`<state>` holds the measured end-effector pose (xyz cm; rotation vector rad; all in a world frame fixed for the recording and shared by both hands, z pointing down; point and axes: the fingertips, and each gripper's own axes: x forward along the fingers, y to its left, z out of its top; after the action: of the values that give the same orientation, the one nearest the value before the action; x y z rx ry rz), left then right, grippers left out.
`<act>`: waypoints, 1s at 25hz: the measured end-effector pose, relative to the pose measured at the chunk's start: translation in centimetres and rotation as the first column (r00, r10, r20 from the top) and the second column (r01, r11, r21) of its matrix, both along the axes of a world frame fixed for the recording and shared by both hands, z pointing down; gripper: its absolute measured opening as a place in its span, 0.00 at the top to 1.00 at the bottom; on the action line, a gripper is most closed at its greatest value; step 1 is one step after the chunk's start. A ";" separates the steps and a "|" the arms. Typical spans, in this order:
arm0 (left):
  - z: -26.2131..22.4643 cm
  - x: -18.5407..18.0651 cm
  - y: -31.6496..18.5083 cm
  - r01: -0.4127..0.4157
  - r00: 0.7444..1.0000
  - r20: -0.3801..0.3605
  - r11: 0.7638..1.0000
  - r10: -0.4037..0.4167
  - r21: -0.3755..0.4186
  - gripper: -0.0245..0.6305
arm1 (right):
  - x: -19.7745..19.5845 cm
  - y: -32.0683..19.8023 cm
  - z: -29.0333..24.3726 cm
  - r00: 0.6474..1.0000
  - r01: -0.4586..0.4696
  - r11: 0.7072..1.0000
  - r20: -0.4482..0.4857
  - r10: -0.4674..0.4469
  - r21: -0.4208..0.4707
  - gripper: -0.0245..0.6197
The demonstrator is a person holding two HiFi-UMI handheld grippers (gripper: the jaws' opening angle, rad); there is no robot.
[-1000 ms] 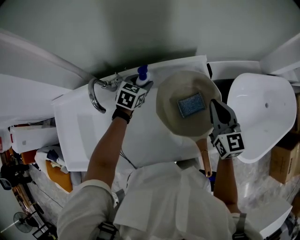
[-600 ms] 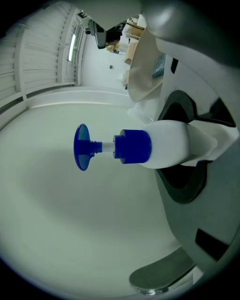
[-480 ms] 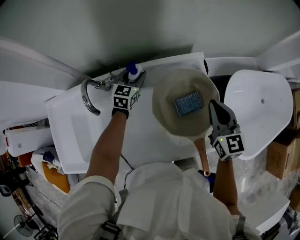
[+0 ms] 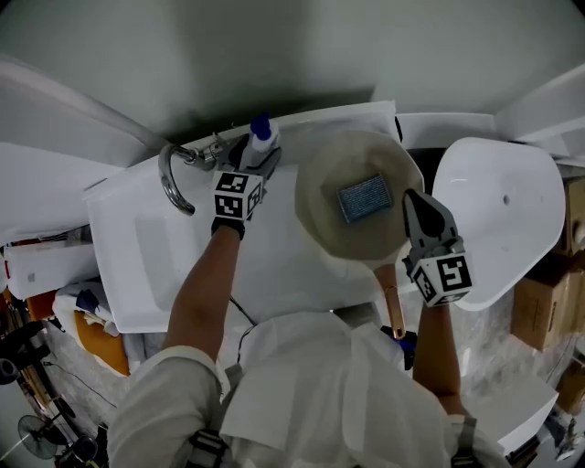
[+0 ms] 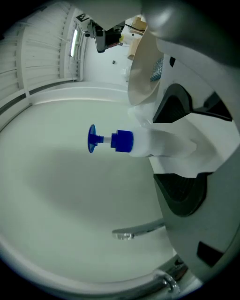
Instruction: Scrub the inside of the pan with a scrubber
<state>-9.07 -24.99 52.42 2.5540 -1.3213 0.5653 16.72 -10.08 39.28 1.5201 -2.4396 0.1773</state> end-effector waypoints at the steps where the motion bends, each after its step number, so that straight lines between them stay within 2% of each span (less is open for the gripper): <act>1: -0.2 -0.4 0.7 0.016 1.000 0.010 1.000 -0.016 0.006 0.46 | 0.0 0.0 0.1 1.000 0.002 1.000 -0.003 -0.002 -0.002 0.95; 4: -1.0 -1.7 3.3 0.069 0.995 0.062 0.997 -0.072 0.040 0.46 | -0.7 -0.2 0.6 0.999 0.025 1.000 -0.032 -0.026 -0.018 0.95; 8: -2.1 -1.0 7.3 0.030 0.996 0.079 0.998 -0.035 0.062 0.49 | -2.4 -0.4 1.8 0.986 0.105 0.993 -0.121 -0.111 -0.055 0.95; 13: -3.8 1.2 10.2 -0.043 0.999 0.013 0.998 0.042 0.049 0.61 | -4.6 -0.4 3.5 0.951 0.212 0.971 -0.207 -0.231 -0.112 0.94; 15: -4.1 2.5 11.2 -0.092 0.996 -0.018 0.996 0.092 0.017 0.66 | -5.4 -0.2 4.0 0.926 0.262 0.956 -0.246 -0.288 -0.133 0.88; 17: -3.9 3.9 12.3 -0.149 0.988 -0.044 0.988 0.148 -0.028 0.67 | -5.8 0.1 5.0 0.889 0.306 0.937 -0.300 -0.345 -0.170 0.83; 19: -3.4 5.1 13.2 -0.188 0.981 -0.058 0.979 0.184 -0.074 0.66 | -6.0 0.5 6.4 0.839 0.347 0.912 -0.364 -0.406 -0.217 0.81; 22: -1.9 6.3 14.0 -0.201 0.980 -0.041 0.970 0.197 -0.140 0.64 | -6.2 1.4 9.0 0.727 0.414 0.861 -0.461 -0.509 -0.296 0.80; 25: -0.6 7.1 14.3 -0.194 0.981 -0.025 0.961 0.193 -0.196 0.61 | -6.1 2.4 12.0 0.614 0.451 0.801 -0.515 -0.599 -0.394 0.77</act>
<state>-1.92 -10.70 51.87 2.5309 -0.9650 0.6866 10.60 -7.70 51.28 0.5497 -2.0923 -0.1461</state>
